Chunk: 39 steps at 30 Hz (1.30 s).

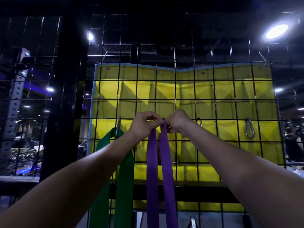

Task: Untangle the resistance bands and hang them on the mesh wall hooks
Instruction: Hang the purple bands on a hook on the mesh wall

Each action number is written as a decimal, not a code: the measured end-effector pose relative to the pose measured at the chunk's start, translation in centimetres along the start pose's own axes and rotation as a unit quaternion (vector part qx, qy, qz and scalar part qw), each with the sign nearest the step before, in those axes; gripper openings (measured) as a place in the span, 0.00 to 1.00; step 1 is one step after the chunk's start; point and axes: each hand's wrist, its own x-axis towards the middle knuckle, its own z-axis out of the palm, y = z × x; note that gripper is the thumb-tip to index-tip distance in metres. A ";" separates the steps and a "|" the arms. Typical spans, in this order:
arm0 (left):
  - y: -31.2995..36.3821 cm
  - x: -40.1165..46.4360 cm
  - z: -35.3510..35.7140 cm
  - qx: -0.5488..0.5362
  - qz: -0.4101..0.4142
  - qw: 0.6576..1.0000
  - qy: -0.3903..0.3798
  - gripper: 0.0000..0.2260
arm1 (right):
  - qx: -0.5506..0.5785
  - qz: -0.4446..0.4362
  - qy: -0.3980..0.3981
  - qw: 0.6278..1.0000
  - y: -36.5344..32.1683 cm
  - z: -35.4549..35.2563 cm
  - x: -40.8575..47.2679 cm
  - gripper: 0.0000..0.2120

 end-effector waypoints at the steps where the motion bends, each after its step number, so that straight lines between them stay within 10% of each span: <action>1: -0.1 0.0 0.1 -0.002 -0.002 1.000 0.002 0.03 | -0.014 -0.007 0.000 1.000 0.0 0.0 0.0 0.11; 39: -2.2 -1.7 1.7 0.082 0.093 0.989 0.080 0.03 | 0.002 -0.019 -0.072 0.997 -0.2 -1.9 -0.3 0.02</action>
